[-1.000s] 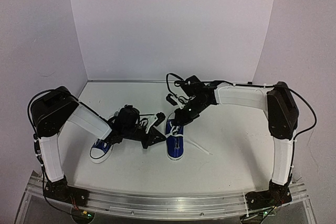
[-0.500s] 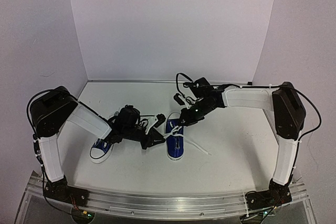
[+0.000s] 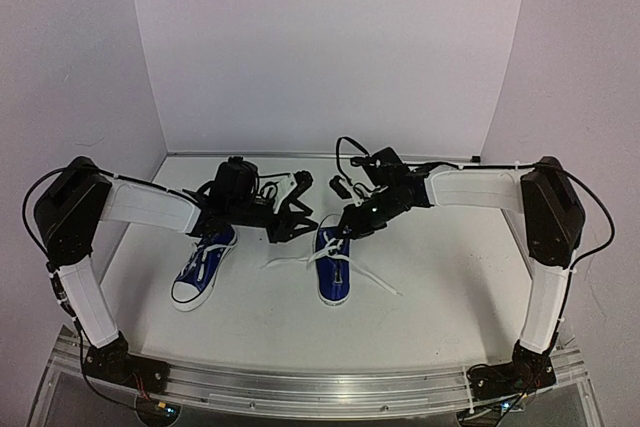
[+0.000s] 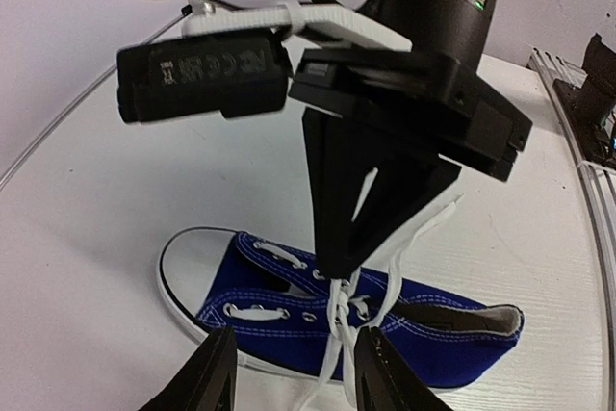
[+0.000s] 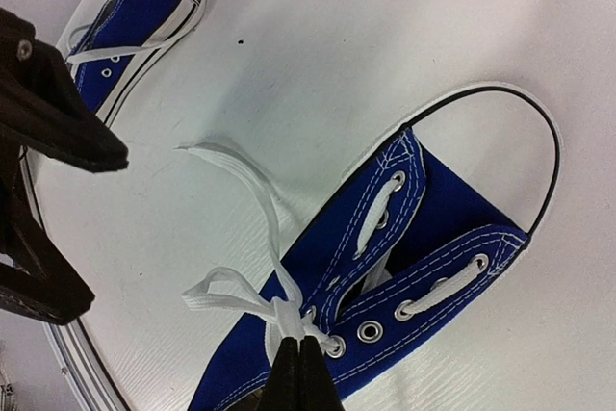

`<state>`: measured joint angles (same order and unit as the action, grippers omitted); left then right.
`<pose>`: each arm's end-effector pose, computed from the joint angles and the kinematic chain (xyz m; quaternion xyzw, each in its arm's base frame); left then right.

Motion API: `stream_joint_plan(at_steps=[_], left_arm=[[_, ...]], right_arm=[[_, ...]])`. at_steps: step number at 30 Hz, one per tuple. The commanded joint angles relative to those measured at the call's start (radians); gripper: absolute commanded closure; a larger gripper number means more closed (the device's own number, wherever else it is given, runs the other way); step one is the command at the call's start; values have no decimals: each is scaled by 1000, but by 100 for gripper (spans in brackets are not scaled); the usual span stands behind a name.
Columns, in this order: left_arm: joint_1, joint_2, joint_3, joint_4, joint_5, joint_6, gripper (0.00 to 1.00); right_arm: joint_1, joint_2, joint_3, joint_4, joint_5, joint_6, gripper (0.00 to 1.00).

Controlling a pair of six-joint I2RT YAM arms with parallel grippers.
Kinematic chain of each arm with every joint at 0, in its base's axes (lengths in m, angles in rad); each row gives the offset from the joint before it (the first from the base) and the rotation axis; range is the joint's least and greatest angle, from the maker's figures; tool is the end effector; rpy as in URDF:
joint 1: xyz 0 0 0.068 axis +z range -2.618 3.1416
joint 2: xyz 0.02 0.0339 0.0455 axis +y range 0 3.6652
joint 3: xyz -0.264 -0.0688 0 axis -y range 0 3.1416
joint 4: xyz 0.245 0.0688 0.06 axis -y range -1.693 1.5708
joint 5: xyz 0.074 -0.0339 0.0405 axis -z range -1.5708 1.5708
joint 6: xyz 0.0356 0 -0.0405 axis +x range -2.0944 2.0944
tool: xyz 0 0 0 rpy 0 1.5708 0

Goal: Tie the shoes

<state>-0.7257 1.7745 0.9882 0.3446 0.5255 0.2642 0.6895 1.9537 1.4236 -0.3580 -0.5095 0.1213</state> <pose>0.2752 -0.2680 0.1962 0.5098 0.6519 -0.3318 0.4528 0.3181 0.2848 0.2047 -0.3366 0.8517 0.3460 0.2040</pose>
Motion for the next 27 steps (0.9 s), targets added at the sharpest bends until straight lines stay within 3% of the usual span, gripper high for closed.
stream_joint_plan(at_steps=[1,4,8,16,27], left_arm=[[5,65,111,-79,53,47,57],[5,99,153,-118,108,72,59],[-12,46,55,12,145,122,60],[-132,35,132,-269,-74,454,65],[-169,119,230,-326,-202,546,71]], right_arm=[[0,-58,-9,27,-5,10,100],[-1,-57,-13,27,4,12,100],[-4,-50,-17,26,16,16,100],[-17,-32,-18,29,21,37,100],[-24,-27,-15,34,-4,47,100]])
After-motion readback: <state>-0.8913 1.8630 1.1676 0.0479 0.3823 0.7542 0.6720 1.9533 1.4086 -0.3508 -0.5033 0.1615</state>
